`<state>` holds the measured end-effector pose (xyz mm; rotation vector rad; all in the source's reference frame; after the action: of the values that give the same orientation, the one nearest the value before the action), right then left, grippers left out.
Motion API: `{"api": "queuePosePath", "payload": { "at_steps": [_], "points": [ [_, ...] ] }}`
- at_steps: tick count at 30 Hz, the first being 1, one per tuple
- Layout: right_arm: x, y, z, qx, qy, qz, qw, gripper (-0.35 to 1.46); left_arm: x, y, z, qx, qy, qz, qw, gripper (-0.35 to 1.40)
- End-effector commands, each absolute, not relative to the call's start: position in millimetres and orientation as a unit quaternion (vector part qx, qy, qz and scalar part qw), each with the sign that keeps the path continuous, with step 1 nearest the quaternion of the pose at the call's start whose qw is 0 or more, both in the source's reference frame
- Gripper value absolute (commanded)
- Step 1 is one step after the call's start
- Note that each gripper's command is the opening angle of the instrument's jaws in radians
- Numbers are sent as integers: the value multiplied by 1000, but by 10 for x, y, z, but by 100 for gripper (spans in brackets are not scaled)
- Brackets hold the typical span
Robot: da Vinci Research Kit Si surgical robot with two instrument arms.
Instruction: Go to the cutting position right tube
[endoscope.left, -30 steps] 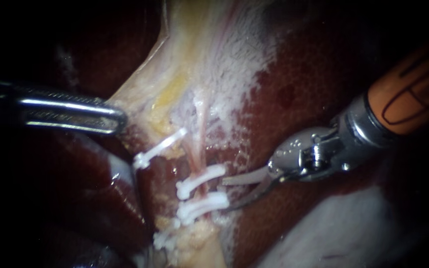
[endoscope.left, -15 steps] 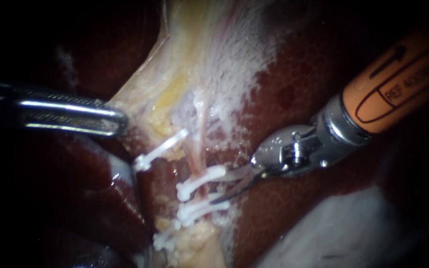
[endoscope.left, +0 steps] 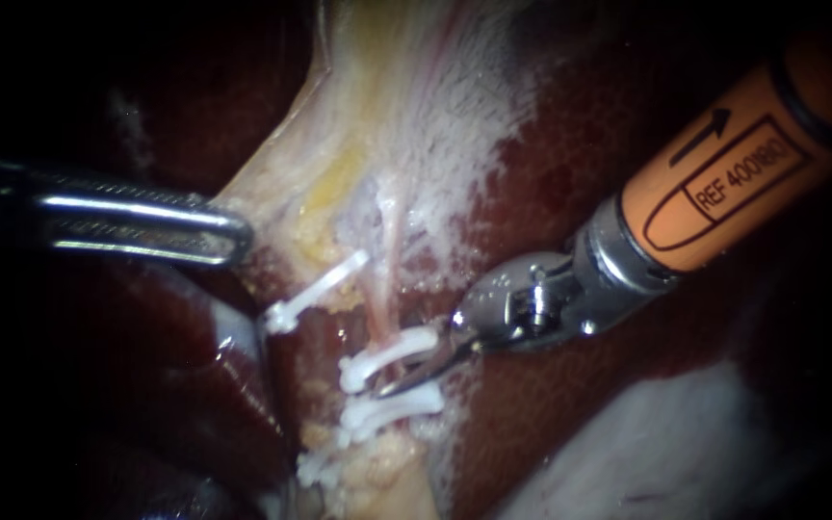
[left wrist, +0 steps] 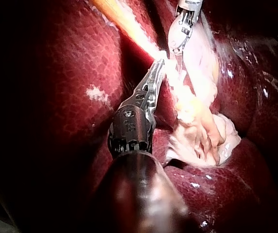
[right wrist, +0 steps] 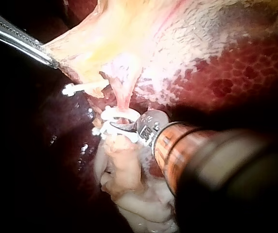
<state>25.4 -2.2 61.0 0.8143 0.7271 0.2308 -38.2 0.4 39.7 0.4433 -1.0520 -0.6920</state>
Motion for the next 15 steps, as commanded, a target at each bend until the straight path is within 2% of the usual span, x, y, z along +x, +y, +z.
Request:
{"api": "queuePosePath", "payload": {
  "at_steps": [1,15],
  "points": [
    [254,-22,611,387,346,109,848,20,-382,4,397,206,-488,-321,785,-35],
    [259,-25,614,389,353,113,843,20,-383,3,396,206,-488,-321,785,-35]
  ]
}}
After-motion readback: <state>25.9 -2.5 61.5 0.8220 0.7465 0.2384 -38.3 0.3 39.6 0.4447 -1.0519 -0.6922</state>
